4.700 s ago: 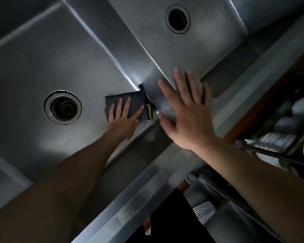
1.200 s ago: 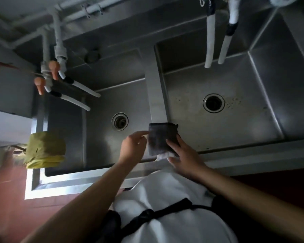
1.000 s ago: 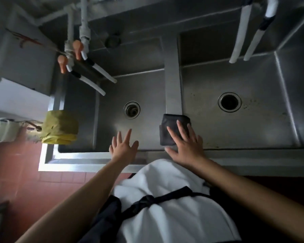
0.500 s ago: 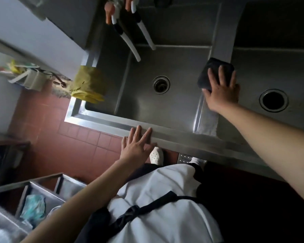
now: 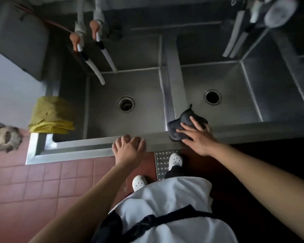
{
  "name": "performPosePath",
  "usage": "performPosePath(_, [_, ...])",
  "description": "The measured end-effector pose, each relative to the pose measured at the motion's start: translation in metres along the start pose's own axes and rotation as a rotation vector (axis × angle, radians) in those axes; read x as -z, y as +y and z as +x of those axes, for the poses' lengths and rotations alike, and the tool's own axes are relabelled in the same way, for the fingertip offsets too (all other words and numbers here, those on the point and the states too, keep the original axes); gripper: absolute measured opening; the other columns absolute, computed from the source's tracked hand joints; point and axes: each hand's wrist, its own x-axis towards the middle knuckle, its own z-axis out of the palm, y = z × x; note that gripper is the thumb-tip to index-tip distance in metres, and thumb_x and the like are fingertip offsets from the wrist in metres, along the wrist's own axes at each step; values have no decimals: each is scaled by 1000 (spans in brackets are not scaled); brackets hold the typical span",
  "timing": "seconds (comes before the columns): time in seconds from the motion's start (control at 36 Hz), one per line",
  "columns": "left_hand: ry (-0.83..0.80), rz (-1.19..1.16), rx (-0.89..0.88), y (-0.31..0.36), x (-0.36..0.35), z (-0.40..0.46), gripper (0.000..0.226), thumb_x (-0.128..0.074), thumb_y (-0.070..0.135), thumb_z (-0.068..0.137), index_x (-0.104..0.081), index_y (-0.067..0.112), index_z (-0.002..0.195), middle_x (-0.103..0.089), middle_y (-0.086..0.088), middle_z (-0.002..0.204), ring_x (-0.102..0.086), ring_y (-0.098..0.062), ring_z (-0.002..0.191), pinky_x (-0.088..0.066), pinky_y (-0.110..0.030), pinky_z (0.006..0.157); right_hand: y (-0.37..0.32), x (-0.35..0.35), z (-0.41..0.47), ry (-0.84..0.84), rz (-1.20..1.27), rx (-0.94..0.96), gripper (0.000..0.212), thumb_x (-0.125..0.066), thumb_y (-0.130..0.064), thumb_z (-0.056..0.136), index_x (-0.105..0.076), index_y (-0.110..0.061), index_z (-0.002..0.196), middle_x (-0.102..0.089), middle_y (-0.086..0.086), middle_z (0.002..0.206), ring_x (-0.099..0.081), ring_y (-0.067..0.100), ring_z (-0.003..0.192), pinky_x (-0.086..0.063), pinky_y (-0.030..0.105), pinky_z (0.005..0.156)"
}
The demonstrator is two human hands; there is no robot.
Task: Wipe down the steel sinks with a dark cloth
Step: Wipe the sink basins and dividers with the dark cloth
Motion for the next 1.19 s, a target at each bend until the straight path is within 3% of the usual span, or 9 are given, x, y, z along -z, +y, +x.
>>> performPosePath(0.14, [-52,-118,-138,28,-4,21,43,-40,51,100,-49,37,139,-28,-7,157,-18,-31,144,-13,-47,118,-12,17,-24,30,451,-215,46,-56,-31,99,-52,-16,143,-21,0,164,-15,12,151,-11,30,121])
performPosePath(0.25, [-86,-190,-168,56,-5,33,45,-41,46,101,-42,36,144,-26,-6,159,-17,-30,146,-16,-47,117,-13,39,-56,247,1244,-338,30,-53,-14,100,-63,0,123,-72,5,107,-67,10,97,-47,27,87])
performPosePath(0.33, [-113,-194,-226,77,-4,45,50,-43,47,100,-37,36,148,-24,-5,160,-18,-31,146,-19,-48,116,9,59,-65,359,1612,-450,37,-51,-28,99,-62,-7,127,-70,15,119,-63,31,107,-44,43,92])
performPosePath(0.53, [-100,-191,-252,133,0,94,63,-47,51,97,-23,35,153,-16,-4,163,-17,-33,148,-23,-51,115,94,96,-50,339,2175,-317,49,-43,-46,100,-54,-16,137,-64,13,134,-62,32,121,-46,51,97])
performPosePath(0.83, [47,64,-116,246,-20,217,73,-38,49,99,4,33,157,13,1,165,12,-26,151,-2,-48,121,231,102,64,105,2068,-734,33,-49,-31,101,-60,-8,123,-73,11,111,-70,26,100,-51,39,82])
performPosePath(0.92, [103,132,-124,254,-29,238,71,-31,50,100,4,28,157,13,-1,165,17,-24,150,5,-44,122,260,97,114,160,1872,-856,36,-52,-25,101,-52,-10,134,-62,12,126,-59,28,118,-49,42,95])
performPosePath(1.0, [152,195,-131,253,-45,243,73,-31,51,99,5,26,158,13,-2,165,18,-21,150,6,-42,123,286,87,176,322,1519,-965,34,-53,-16,99,-55,-8,132,-62,13,128,-60,27,108,-49,39,92])
performPosePath(1.08, [232,179,-140,249,-50,240,73,-37,48,96,-4,27,158,3,-1,166,10,-20,152,-1,-43,124,301,82,232,499,1171,-865,32,-46,-31,102,-60,-20,129,-65,3,121,-60,22,106,-40,26,83])
performPosePath(1.19, [262,100,-130,252,-50,242,76,-36,46,85,-18,29,157,-13,0,165,-2,-20,153,-10,-45,123,327,61,301,555,764,-608,44,-45,-19,98,-46,-22,142,-52,8,143,-48,29,131,-35,32,105])
